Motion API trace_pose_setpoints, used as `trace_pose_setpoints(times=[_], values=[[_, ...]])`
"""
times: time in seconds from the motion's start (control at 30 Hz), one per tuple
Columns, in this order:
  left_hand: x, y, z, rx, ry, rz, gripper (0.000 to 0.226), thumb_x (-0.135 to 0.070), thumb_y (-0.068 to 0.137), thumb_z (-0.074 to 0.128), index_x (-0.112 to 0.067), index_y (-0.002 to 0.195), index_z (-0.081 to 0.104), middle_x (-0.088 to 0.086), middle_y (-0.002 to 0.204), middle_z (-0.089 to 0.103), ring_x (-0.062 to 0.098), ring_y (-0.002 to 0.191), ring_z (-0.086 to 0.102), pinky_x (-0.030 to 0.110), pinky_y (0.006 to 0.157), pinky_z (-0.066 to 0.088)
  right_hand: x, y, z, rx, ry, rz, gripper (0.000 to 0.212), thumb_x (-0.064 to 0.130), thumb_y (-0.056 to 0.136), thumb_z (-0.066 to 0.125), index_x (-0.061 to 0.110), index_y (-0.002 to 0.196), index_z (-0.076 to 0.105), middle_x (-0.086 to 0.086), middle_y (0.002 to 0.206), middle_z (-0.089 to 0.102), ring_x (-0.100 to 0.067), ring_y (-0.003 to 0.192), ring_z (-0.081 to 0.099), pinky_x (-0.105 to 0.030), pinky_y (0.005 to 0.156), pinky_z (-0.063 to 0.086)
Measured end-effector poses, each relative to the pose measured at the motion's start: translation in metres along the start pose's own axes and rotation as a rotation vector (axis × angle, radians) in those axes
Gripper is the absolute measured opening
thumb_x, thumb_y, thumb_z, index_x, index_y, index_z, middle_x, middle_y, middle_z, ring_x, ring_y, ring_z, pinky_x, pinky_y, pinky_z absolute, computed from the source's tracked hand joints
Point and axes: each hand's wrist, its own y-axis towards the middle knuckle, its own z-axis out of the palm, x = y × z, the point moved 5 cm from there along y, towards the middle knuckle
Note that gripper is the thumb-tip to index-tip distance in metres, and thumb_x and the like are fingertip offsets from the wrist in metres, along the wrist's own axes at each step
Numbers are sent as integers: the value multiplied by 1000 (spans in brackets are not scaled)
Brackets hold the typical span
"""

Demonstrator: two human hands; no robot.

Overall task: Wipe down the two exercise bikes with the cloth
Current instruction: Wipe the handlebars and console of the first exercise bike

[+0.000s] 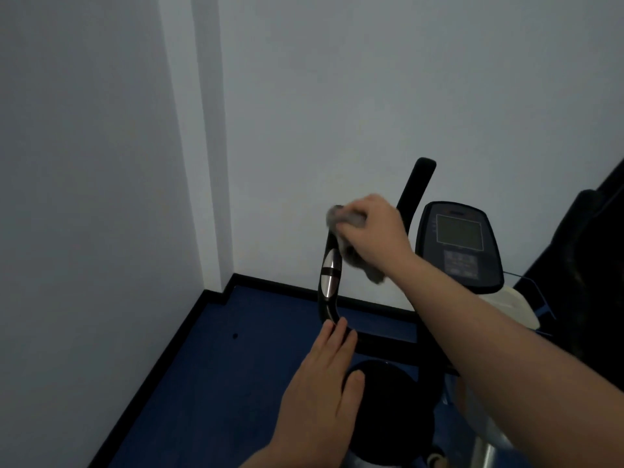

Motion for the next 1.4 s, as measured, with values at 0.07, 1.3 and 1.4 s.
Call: trace_pose_setpoints(times=[0.07,1.3,1.4], values=[[0,-1,1,-12,1,7,50,-39,103,29,-46,145,4,-39,148,-14,-20,133,-21,16,115,5,4,2,2,-149,63,34,18,22,87,67,19,105,69,6,104,52,-9,88,55,-20,78,42],[6,-4,4,-47,-40,-27,65,-45,100,29,-47,138,-24,-38,142,-36,-20,132,-24,11,111,1,9,-32,32,314,-103,-117,19,31,80,75,22,97,75,9,99,53,-11,90,56,-30,82,48],[4,-6,4,-49,-42,-32,64,-45,101,29,-47,139,-22,-38,143,-34,-20,132,-22,10,111,3,13,-13,18,91,0,-91,18,24,84,72,22,102,73,13,101,50,3,80,56,-10,68,42]])
